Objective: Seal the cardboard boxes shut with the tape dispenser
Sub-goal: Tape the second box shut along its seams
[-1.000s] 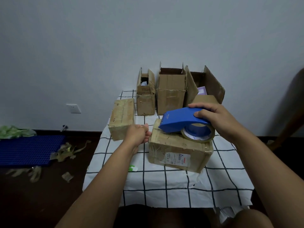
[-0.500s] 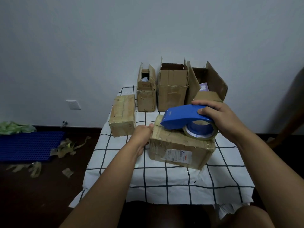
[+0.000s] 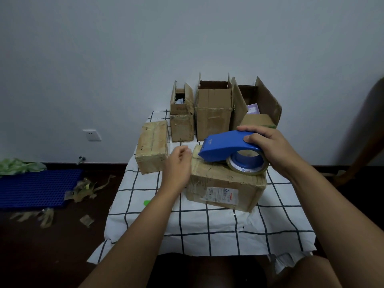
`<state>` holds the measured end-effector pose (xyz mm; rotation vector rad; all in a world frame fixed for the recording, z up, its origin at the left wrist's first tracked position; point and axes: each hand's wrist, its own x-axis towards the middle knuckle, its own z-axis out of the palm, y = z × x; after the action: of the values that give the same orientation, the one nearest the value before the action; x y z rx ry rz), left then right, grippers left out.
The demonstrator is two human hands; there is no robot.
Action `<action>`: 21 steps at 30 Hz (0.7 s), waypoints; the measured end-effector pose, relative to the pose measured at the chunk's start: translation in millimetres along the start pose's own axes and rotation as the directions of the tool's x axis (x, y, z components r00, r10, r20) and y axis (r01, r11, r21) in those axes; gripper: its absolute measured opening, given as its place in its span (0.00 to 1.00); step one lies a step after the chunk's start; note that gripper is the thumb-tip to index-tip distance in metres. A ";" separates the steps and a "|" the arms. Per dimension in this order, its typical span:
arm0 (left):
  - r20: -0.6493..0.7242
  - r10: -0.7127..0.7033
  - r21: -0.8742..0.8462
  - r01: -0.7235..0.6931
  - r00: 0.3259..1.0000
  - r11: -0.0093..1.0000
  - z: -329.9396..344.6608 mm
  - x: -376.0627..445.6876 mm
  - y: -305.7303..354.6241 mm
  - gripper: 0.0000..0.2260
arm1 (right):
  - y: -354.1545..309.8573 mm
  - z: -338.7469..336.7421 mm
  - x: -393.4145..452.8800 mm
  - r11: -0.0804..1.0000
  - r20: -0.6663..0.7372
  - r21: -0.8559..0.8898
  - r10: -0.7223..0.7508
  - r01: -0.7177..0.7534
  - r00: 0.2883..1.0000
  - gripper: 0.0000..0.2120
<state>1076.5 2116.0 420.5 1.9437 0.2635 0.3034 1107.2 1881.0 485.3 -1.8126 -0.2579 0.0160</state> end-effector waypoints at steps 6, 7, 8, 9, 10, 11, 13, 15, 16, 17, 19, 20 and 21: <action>0.313 0.144 0.323 -0.248 0.939 0.913 2.2 -19.8 -7.1 0.38 | 3.1 0.6 0.3 1.000 -0.014 0.028 -0.001 0.002 1.000 0.13; 0.331 0.136 0.334 -0.251 0.934 0.908 0.3 -18.5 -5.4 0.41 | 3.6 0.4 0.3 1.000 -0.015 0.031 -0.002 0.002 1.000 0.13; 0.359 0.133 0.362 -0.269 0.924 0.893 -1.0 -17.3 -4.4 0.43 | 4.3 0.3 0.1 1.000 -0.013 0.029 -0.005 0.006 1.000 0.13; 0.384 0.138 0.393 -0.296 0.913 0.871 -1.2 -16.8 -2.9 0.45 | 4.5 0.4 0.0 1.000 -0.011 0.025 -0.010 0.010 1.000 0.13; 0.398 0.145 0.419 -0.320 0.906 0.850 -1.2 -16.9 -1.8 0.45 | 4.4 0.5 0.0 1.000 -0.009 0.022 -0.012 0.012 1.000 0.13; 0.401 0.150 0.441 -0.334 0.904 0.833 -0.7 -17.2 -1.1 0.45 | 4.1 0.7 -0.1 1.000 -0.007 0.020 -0.012 0.012 1.000 0.13; 0.399 0.171 0.467 -0.360 0.901 0.808 -0.1 -18.5 -3.1 0.45 | 3.7 0.7 -0.1 1.000 -0.004 0.015 -0.010 0.010 1.000 0.13; 0.399 0.248 0.492 -0.434 0.883 0.755 0.3 -21.4 -5.4 0.45 | 3.4 -0.1 -0.7 1.000 -0.002 0.013 -0.007 0.007 1.000 0.13; 0.396 0.295 0.508 -0.475 0.870 0.719 1.0 -22.8 -5.8 0.46 | 3.5 -0.2 -1.1 1.000 -0.003 0.014 -0.008 0.008 1.000 0.13; 0.392 0.327 0.525 -0.501 0.860 0.688 1.8 -23.7 -5.5 0.47 | 3.4 -0.6 -1.7 1.000 -0.002 0.016 -0.011 0.011 1.000 0.13; 0.380 0.338 0.553 -0.505 0.861 0.663 4.9 -24.3 -3.6 0.50 | 4.1 -0.3 -2.7 1.000 0.003 0.018 -0.019 0.019 1.000 0.13; 0.364 0.336 0.559 -0.492 0.869 0.667 6.7 -24.0 -2.9 0.50 | 4.6 -0.4 -2.6 1.000 0.006 0.016 -0.021 0.021 1.000 0.13; 0.343 0.336 0.557 -0.477 0.877 0.679 8.2 -23.5 -2.5 0.49 | 4.6 -0.7 -2.3 1.000 0.006 0.014 -0.021 0.021 1.000 0.13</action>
<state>1057.0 2102.2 413.0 2.6897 -0.2720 0.3176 1105.9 1878.8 480.8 -1.7959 -0.2806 0.0091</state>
